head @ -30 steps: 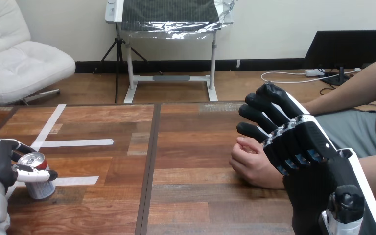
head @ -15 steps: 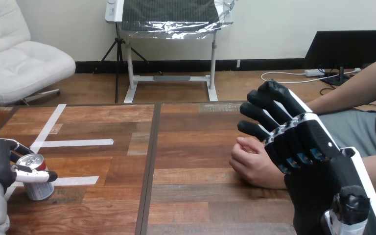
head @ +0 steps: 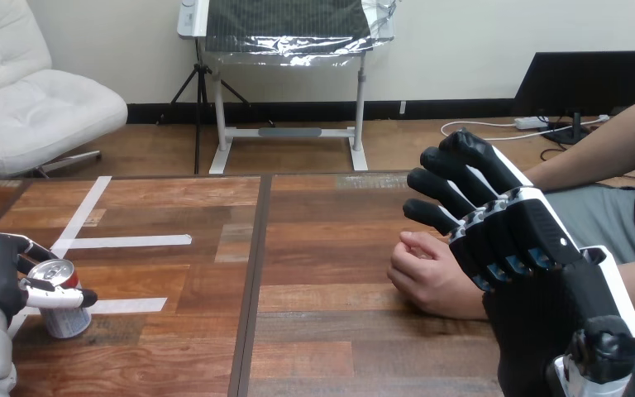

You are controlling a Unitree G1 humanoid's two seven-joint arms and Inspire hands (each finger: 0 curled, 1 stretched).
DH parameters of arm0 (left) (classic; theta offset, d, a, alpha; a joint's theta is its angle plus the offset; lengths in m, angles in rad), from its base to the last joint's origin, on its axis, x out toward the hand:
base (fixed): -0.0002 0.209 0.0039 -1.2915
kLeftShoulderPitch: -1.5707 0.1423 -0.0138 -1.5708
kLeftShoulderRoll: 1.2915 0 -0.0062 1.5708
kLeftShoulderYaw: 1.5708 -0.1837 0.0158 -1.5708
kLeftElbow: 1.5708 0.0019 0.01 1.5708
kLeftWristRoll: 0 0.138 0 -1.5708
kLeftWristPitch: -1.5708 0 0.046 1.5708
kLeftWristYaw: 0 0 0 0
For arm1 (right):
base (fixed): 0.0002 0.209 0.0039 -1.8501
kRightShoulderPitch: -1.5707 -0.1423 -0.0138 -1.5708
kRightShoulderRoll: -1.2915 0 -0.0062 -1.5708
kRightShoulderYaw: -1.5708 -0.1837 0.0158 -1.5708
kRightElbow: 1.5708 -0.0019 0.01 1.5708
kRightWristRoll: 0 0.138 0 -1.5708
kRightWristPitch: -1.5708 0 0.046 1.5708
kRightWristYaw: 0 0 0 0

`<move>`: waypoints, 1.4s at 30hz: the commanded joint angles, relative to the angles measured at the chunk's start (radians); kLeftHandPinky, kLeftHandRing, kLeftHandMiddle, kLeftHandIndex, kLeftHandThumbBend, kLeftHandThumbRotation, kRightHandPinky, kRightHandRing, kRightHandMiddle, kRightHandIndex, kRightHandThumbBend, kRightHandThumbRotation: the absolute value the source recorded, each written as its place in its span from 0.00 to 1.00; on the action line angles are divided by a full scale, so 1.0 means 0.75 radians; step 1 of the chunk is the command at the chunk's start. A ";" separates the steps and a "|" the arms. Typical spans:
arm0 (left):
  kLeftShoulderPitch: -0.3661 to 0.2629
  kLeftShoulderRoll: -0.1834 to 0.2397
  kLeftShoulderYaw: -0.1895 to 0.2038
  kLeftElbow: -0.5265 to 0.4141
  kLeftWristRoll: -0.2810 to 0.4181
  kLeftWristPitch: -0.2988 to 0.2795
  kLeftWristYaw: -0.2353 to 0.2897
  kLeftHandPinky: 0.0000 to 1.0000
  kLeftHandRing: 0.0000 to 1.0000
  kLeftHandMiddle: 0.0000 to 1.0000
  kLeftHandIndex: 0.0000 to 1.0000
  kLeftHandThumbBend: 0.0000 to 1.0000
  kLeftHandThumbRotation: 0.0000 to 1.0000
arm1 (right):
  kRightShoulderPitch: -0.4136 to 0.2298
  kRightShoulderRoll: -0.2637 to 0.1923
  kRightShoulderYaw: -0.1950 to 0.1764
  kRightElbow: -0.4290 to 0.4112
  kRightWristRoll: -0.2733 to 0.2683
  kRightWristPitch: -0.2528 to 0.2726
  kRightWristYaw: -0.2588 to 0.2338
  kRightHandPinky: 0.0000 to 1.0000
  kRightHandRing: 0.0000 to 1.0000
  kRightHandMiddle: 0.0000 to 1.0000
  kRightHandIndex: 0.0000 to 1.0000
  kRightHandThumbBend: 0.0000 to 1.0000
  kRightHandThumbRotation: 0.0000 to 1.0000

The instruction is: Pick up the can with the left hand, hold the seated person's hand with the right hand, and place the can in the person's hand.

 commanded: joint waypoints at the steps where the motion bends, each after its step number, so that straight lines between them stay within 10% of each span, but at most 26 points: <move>1: -0.065 0.010 0.015 -0.016 0.013 -0.038 0.035 0.35 0.44 0.48 0.49 0.80 0.00 | -0.025 0.002 -0.004 -0.059 0.002 0.007 -0.009 0.83 0.87 0.88 0.87 0.99 0.86; 30: -0.015 0.018 0.049 -0.146 -0.018 -0.073 0.007 0.35 0.42 0.46 0.48 0.83 0.00 | -0.053 0.005 -0.027 -0.018 -0.027 0.010 -0.019 0.85 0.88 0.89 0.88 0.94 0.85; 42: 0.043 0.006 0.102 -0.352 -0.069 -0.050 -0.057 0.29 0.35 0.40 0.47 0.82 0.00 | -0.151 0.001 -0.109 0.051 -0.175 0.069 -0.080 0.87 0.90 0.89 0.90 0.93 0.82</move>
